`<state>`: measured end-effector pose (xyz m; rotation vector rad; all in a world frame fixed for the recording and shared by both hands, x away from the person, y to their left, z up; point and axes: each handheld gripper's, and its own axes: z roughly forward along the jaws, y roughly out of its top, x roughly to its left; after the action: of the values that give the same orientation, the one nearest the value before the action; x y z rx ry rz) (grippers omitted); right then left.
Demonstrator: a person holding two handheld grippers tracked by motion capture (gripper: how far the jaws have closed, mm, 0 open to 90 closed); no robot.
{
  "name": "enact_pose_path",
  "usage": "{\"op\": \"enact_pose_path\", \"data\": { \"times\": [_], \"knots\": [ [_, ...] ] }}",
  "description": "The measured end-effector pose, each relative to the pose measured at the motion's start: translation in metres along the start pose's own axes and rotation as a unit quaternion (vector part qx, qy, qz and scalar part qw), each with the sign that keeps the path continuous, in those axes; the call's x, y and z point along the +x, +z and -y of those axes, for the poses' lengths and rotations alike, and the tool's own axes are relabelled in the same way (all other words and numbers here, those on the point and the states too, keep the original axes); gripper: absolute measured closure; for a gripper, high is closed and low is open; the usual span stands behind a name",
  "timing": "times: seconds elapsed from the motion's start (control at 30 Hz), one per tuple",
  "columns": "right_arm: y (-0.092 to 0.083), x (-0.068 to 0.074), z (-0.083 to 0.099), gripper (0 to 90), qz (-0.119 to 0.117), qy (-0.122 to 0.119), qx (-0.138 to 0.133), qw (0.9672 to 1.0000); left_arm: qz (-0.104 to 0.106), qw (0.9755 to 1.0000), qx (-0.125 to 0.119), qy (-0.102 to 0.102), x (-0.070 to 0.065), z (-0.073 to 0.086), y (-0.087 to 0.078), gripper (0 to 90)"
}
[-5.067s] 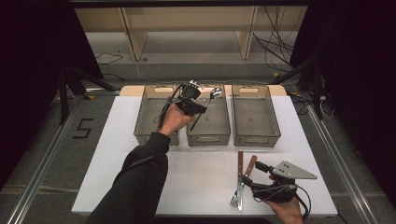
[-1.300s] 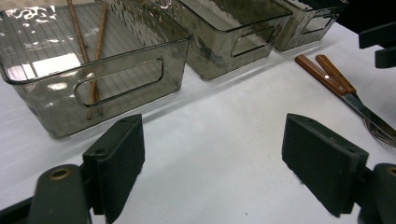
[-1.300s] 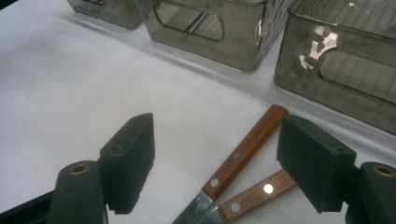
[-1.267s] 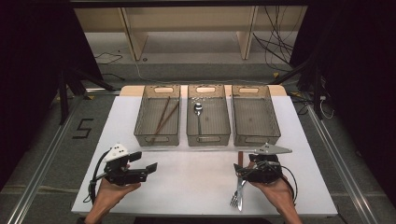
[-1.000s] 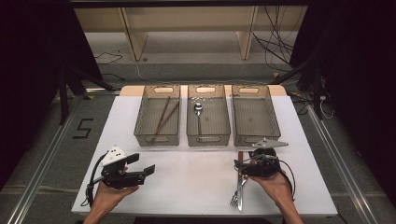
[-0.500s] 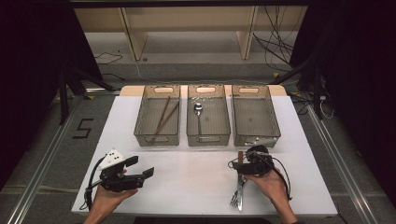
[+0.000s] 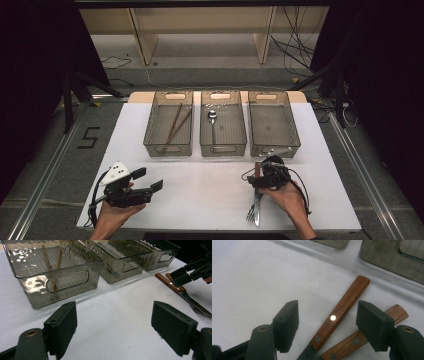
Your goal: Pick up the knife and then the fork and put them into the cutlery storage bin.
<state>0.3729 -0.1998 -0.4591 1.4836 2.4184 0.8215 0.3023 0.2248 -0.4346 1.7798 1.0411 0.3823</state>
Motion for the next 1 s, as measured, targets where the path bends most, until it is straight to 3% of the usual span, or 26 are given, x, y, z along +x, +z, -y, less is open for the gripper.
{"op": "enact_pose_path", "data": {
  "times": [0.8,1.0],
  "knots": [
    [0.013,0.002,-0.005,45.6,0.014,0.009,0.054,0.9984,0.003,0.9999,0.005,0.014,-0.003,0.002,-0.001,20.0],
    [0.015,0.006,-0.009,53.3,0.033,-0.013,0.071,0.9969,0.002,0.9999,0.004,0.015,-0.004,0.002,0.0,20.0]
  ]
}}
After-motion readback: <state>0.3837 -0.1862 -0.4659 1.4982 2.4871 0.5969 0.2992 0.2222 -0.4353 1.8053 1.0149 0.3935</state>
